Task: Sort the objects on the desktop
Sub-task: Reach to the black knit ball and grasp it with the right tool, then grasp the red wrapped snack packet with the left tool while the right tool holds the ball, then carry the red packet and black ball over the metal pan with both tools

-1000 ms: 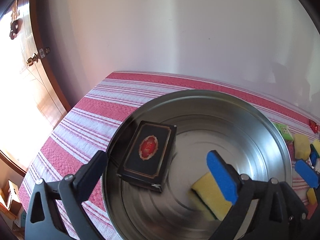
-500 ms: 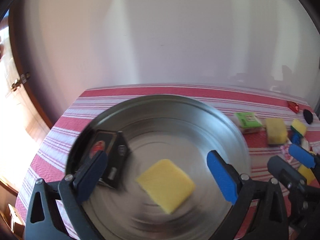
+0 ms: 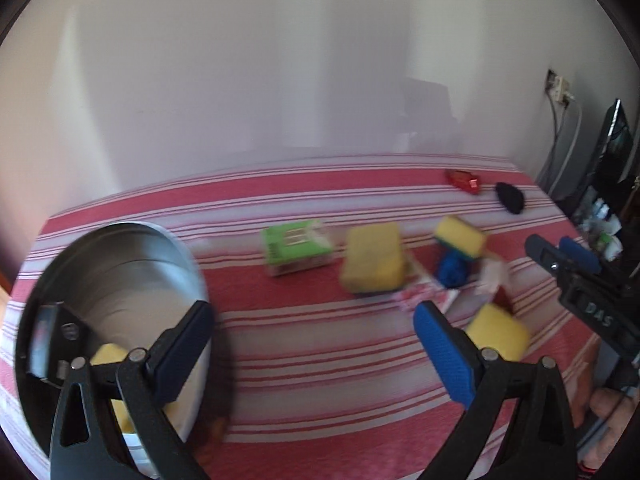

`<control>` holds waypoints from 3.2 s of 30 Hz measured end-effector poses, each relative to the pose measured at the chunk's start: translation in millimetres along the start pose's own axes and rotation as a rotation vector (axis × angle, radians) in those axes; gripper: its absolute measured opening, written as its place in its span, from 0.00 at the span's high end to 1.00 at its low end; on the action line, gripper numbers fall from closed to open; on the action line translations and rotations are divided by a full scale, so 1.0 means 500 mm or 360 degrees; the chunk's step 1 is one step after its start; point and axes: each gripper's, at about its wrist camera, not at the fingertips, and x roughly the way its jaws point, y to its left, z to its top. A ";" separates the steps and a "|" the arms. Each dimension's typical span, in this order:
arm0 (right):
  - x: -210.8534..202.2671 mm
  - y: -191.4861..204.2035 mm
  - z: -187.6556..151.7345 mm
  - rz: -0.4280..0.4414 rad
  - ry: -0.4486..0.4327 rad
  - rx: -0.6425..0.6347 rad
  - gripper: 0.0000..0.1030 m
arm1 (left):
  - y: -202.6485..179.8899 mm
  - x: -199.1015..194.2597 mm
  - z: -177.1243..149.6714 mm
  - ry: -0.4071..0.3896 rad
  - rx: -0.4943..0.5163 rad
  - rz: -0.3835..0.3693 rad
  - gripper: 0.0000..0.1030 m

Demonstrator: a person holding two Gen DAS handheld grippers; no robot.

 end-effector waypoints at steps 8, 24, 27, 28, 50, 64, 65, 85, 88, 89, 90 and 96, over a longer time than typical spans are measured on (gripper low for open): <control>0.071 -0.203 0.041 -0.0192 0.0051 0.0126 0.24 | -0.159 0.054 0.101 -0.0006 0.0105 -0.0053 0.02; 0.264 -0.332 0.147 -0.0117 0.0242 0.0086 0.24 | -0.344 0.290 0.309 0.0308 0.0115 -0.0104 0.02; 0.303 -0.331 0.162 0.0008 0.0299 0.0058 0.24 | -0.357 0.335 0.319 0.0407 0.0105 -0.0082 0.02; 0.314 -0.331 0.164 0.0022 0.0307 0.0042 0.24 | -0.358 0.347 0.322 0.0436 0.0086 -0.0071 0.02; 0.275 -0.433 0.159 -0.0211 0.0188 0.0183 0.48 | -0.416 0.476 0.319 0.0720 -0.0647 -0.0025 0.19; 0.291 -0.508 0.169 -0.0250 0.0213 0.0420 0.48 | -0.512 0.475 0.309 0.0610 -0.0519 0.0391 0.12; 0.287 -0.507 0.169 -0.0259 0.0212 0.0423 0.48 | -0.514 0.470 0.306 0.0592 -0.0515 0.0391 0.13; 0.261 -0.517 0.175 -0.0267 0.0046 0.0479 0.48 | -0.397 0.226 0.398 0.0061 -0.0061 -0.0114 0.59; 0.260 -0.495 0.174 -0.0261 0.0026 0.0411 0.48 | -0.419 0.145 0.368 -0.0070 0.0075 -0.0084 0.59; 0.259 -0.483 0.174 -0.0259 0.0017 0.0374 0.48 | -0.412 0.124 0.358 -0.0103 0.0109 -0.0071 0.59; 0.257 -0.475 0.173 -0.0257 0.0009 0.0351 0.48 | -0.404 0.104 0.342 -0.0133 0.0146 -0.0069 0.59; 0.229 -0.407 0.162 -0.0247 -0.0090 0.0183 0.48 | -0.397 0.045 0.213 -0.0131 0.0194 -0.0108 0.59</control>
